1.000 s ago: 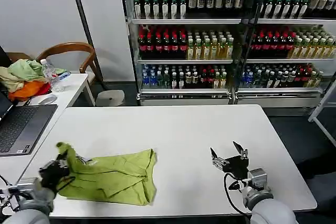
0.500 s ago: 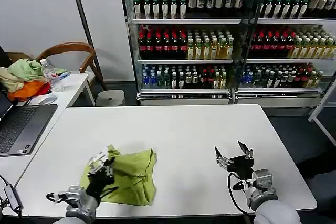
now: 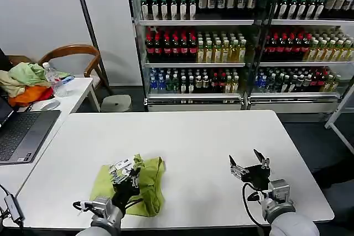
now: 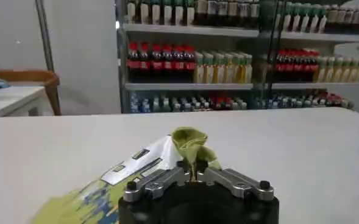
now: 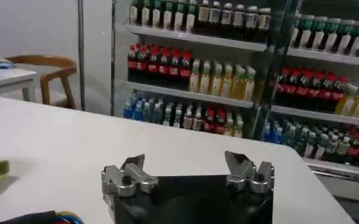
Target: Fold and organize the clothes.
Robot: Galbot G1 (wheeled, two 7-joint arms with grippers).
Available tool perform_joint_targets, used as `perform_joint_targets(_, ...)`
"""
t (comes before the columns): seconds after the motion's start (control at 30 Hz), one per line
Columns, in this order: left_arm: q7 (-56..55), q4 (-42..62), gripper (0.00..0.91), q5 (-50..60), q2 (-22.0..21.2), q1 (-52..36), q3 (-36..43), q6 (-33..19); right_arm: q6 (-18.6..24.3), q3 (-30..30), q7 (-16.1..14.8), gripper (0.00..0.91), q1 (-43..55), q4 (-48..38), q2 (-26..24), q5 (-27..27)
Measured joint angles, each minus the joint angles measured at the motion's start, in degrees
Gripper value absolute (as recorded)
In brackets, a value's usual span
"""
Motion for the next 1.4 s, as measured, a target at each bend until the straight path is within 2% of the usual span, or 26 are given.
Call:
perform_joint_targets(0.3, -0.3, 2.3, 0.04, 0.6, -0.9, -2.3, 2.4, 0.8, -0.1, -0.3, 0.0, 0.907, 0.3, 0.0, 0.3, -0.1)
perform_joint_targets(0.33, -0.4, 2.6, 0.907, 0.6, -1.0, -2.6, 2.7, 0.9, -0.1, -0.3, 0.0, 0.907, 0.3, 0.0, 0.3, -0.1)
perform_joint_targets(0.6, -1.7, 4.6, 0.907, 0.2, -1.9, -4.0, 4.8, 0.7, -0.1, -0.3, 0.0, 0.907, 0.5, 0.2, 0.3, -0.2)
perform_joint_targets(0.97, 0.3, 1.4, 0.907, -2.6, -1.5, -2.1, 5.0, -3.6, -0.1, -1.7, -0.1, 0.907, 1.9, -0.7, 0.9, -0.4)
perform_joint_targets(1.2, 0.9, -3.1, 0.907, -6.5, 0.9, 0.5, -1.2, -4.4, 0.0, -3.2, -0.1, 0.907, 3.6, -1.1, 1.2, -0.4)
perform_joint_targets(1.4, -0.4, -3.3, 0.907, -11.4, 3.4, 2.9, -8.9, -2.5, 0.2, -4.1, -0.2, 0.907, 4.9, -1.4, 1.5, -0.4)
